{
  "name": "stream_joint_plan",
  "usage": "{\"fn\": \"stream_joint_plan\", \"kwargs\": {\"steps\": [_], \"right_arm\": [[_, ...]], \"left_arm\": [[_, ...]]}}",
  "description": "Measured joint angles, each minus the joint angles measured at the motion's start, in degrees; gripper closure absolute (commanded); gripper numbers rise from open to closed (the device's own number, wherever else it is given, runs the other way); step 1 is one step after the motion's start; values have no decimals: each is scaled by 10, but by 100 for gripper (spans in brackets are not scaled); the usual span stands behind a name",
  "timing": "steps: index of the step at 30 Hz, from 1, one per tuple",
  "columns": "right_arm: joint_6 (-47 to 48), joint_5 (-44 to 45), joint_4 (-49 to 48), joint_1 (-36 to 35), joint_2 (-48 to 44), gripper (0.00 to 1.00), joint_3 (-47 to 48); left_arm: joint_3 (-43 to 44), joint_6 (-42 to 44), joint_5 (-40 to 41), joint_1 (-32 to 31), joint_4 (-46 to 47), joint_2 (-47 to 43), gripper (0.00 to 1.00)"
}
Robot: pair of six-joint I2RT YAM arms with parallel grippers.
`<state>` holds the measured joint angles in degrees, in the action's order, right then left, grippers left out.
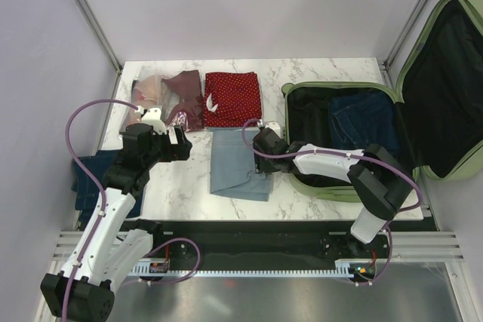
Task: Pack the luggage
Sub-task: Move the clothes to the center of the board, then pick up the clothes at the center of the board.
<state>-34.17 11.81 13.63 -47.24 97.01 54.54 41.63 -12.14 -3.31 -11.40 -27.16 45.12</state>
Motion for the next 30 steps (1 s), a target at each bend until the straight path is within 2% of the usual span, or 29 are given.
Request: {"fn": "stream_joint_plan", "kwargs": {"steps": [2,3,6,14,20,22,23,25,26,28,29,30], "right_arm": [[-10,-3,-4,8,-4,31,-9],[-15,-6,-8,11,-5,24,-14],[-30,-15,-28,12,-5,18,-20],[-59,-15,-85,14,-10,17,-43],[-81,-33,-147,21,-1,21,-54],[-87,-36,-166,26,6,30,-54],[-90,-36,-172,28,11,39,-54],[-95,-36,-182,30,18,50,-55],[-96,-37,-186,33,21,63,-55],[-101,-42,-192,35,26,74,-56],[-102,-43,-195,35,28,86,-56],[-103,-44,-196,35,28,92,-56]], "left_arm": [[0,0,0,0,0,0,0],[0,0,0,0,0,0,0],[0,0,0,0,0,0,0],[0,0,-1,0,0,-2,0],[0,0,-1,0,0,-3,0],[0,0,-1,0,0,-3,0],[0,0,-1,0,0,-3,0],[0,0,-1,0,0,-4,0],[0,0,-1,0,0,-4,0],[0,0,-1,0,0,-6,0],[0,0,-2,0,0,-7,0],[0,0,-2,-1,0,-7,0]]}}
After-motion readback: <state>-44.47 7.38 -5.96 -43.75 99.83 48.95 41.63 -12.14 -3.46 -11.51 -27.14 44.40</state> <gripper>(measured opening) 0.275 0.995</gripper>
